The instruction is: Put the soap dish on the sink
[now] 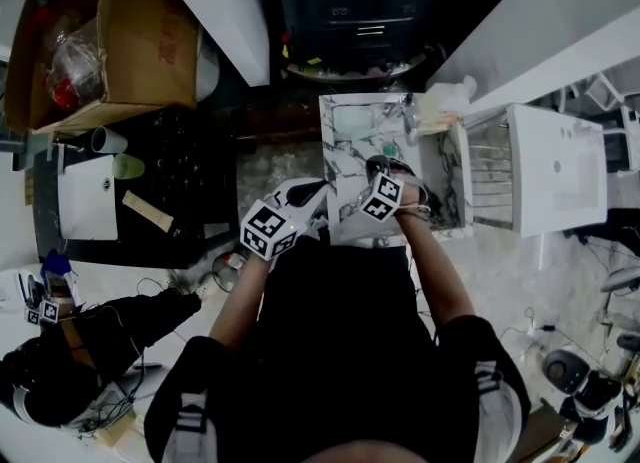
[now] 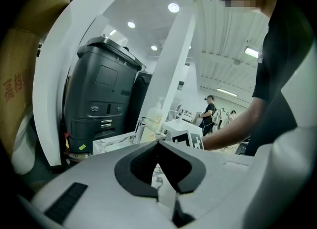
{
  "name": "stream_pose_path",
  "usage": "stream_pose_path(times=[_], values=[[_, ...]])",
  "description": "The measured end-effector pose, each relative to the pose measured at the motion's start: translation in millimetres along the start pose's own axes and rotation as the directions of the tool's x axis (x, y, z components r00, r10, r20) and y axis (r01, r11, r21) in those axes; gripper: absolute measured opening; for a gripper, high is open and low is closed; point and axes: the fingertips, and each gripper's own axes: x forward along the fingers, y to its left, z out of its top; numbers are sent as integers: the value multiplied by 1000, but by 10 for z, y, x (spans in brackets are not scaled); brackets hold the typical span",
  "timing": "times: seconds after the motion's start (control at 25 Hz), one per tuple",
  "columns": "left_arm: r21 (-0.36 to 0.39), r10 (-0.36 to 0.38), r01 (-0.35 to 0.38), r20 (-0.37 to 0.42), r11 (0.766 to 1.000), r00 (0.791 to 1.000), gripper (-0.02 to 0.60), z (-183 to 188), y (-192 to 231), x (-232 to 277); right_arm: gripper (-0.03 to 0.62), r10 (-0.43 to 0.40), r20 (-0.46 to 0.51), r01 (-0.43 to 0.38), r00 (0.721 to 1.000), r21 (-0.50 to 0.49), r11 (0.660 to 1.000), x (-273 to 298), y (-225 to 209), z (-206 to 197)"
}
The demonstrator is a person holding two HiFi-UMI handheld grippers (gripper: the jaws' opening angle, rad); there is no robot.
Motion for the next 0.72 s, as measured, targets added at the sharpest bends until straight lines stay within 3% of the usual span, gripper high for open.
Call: stream_pose_path(times=[0.16, 0.36, 0.72], values=[[1, -8, 8, -2, 1000, 1000, 0, -34, -27, -8, -5, 16, 58, -23, 998, 109, 994, -171, 74, -25], [-1, -19, 19, -3, 1000, 1000, 0, -54, -54, -2, -5, 42, 210, -100, 977, 271, 957, -473, 174, 69], [-4, -42, 42, -7, 999, 999, 0, -69, -79, 60, -5, 52, 291, -148, 955, 317, 937, -687, 348, 92]])
